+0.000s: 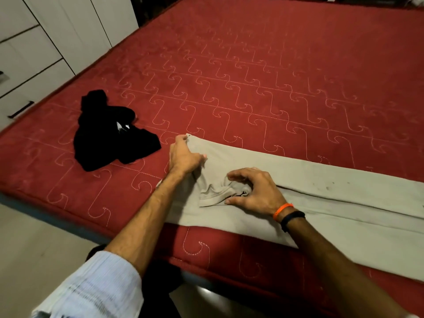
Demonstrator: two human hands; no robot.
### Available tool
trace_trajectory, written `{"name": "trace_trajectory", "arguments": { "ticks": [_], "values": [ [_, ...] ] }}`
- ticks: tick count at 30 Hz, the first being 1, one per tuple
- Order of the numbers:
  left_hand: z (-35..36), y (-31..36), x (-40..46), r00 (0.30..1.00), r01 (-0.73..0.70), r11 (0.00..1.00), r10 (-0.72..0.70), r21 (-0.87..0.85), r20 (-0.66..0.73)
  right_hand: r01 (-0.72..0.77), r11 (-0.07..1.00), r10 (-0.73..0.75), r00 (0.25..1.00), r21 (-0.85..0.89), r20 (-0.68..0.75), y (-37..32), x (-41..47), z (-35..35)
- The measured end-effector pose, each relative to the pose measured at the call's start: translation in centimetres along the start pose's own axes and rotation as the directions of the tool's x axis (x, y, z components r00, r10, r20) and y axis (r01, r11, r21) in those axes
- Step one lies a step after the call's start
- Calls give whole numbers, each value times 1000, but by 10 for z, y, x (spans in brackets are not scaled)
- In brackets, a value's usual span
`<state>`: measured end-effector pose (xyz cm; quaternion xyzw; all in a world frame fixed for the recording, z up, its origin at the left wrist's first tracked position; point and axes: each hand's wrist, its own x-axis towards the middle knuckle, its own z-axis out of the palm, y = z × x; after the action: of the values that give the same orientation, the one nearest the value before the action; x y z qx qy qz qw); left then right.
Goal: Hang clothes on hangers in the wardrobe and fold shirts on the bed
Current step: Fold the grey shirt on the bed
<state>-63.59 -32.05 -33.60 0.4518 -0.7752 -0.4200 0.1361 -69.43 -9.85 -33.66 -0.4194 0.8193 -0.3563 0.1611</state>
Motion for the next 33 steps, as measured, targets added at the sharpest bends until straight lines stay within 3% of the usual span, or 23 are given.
{"name": "trace_trajectory", "arguments": {
  "ticks": [4, 8, 12, 16, 20, 23, 26, 29, 31, 33],
  "values": [
    [-8, -2, -48, 980, -175, 984, 176, 19, -96, 110, 973, -134, 985, -202, -108, -1, -16, 7],
    [-11, -15, -93, 963, -266, 964, 266, 2, -54, 53, 936, -148, 956, -348, -253, 2, -29, 15],
    [-10, -34, -122, 971, -231, 971, 226, 65, 77, -75, 958, -20, 946, -276, -324, 3, -40, 24],
    [-4, -38, -133, 973, -232, 967, 229, 107, 36, -140, 978, 72, 923, -157, -377, 2, -47, 27],
    [-10, -36, -127, 997, 50, 989, -41, -137, 62, -118, 993, 107, 905, -2, -411, 0, -49, 23],
    [-19, -42, -119, 940, 337, 858, -283, -387, 190, -155, 984, 177, 886, 86, -428, 1, -51, 19],
    [-23, -53, -116, 915, 383, 887, -325, -259, 239, -193, 977, 211, 895, 87, -392, 1, -53, 18],
    [-28, -42, -125, 957, 264, 965, -261, -3, 128, -219, 974, 225, 894, 60, -388, -2, -52, 18],
    [-24, -31, -133, 998, 49, 983, -44, 180, -35, -251, 967, 249, 881, 48, -402, -3, -52, 18],
    [-17, -23, -134, 952, -239, 936, 279, 259, -130, -277, 959, 274, 869, 52, -411, -3, -51, 19]
  ]
}}
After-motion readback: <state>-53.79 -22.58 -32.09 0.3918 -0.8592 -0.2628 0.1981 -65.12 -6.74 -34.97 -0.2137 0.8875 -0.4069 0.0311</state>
